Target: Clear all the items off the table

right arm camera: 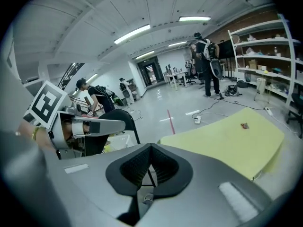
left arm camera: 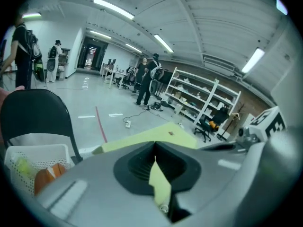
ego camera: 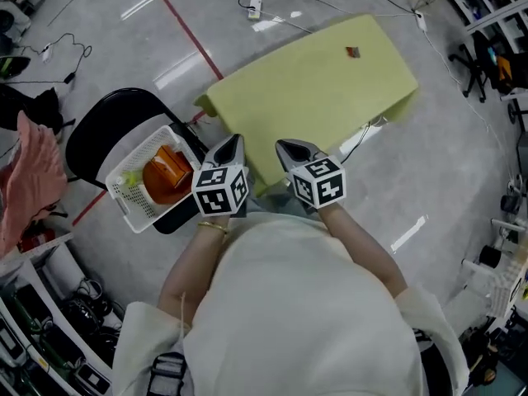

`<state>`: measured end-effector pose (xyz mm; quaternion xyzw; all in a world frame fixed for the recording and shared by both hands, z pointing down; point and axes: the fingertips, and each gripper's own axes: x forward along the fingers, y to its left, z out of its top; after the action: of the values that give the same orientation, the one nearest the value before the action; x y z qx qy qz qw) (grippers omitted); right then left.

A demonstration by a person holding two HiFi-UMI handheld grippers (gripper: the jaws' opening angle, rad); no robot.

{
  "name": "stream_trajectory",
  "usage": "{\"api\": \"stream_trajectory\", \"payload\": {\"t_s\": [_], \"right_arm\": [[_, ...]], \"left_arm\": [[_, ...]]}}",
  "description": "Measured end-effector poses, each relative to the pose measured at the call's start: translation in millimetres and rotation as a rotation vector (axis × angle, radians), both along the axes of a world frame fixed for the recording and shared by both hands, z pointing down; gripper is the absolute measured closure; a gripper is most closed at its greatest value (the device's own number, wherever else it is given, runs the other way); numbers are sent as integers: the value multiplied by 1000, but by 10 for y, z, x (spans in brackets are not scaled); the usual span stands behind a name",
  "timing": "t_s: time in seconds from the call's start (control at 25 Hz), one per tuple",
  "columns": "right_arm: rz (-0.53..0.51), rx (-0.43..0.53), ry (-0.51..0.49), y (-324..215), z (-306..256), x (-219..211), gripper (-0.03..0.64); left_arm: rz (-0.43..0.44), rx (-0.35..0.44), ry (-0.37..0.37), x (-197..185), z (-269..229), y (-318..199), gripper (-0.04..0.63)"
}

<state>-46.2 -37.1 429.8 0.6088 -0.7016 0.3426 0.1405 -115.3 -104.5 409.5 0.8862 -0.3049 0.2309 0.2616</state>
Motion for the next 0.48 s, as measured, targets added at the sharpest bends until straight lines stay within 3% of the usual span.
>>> {"api": "stream_trajectory", "payload": {"t_s": [0.48], "right_arm": [[214,27,-16,802,-24,1140,618]], "left_arm": [[208,17,-37,1140,42,696,584]]}}
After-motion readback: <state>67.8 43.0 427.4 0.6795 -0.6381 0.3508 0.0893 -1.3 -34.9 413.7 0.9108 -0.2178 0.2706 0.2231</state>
